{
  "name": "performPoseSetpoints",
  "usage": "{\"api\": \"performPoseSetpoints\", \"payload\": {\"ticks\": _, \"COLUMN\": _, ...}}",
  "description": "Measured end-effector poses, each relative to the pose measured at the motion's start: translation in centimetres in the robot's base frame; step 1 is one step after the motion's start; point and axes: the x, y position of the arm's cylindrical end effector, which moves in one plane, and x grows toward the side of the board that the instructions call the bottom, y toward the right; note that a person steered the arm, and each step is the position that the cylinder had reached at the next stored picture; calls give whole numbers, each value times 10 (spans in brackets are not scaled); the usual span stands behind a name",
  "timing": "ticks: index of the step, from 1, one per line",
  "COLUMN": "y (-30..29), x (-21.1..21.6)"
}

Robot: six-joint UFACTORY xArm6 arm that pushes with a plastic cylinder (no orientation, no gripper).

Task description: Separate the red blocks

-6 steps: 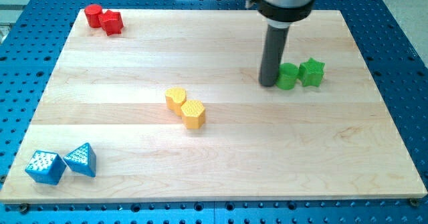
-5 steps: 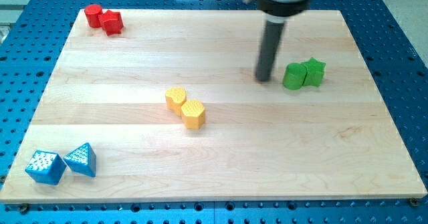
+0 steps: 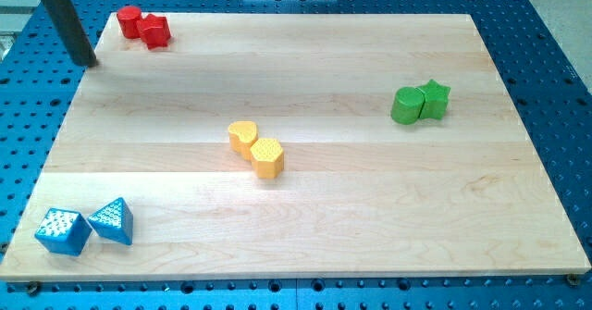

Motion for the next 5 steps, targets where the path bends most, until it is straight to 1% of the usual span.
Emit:
{"api": "performPoseSetpoints", "payload": {"ticks": 1, "y": 1, "x": -76}}
{"api": "performPoseSetpoints", "payload": {"ticks": 2, "y": 3, "x": -98}}
{"api": "performPoseSetpoints", "payload": {"ticks": 3, "y": 26, "x": -78}}
{"api": "performPoseSetpoints", "payload": {"ticks": 4, "y": 97, "x": -72}}
{"api": "performPoseSetpoints", "payload": {"ticks": 5, "y": 110, "x": -56}}
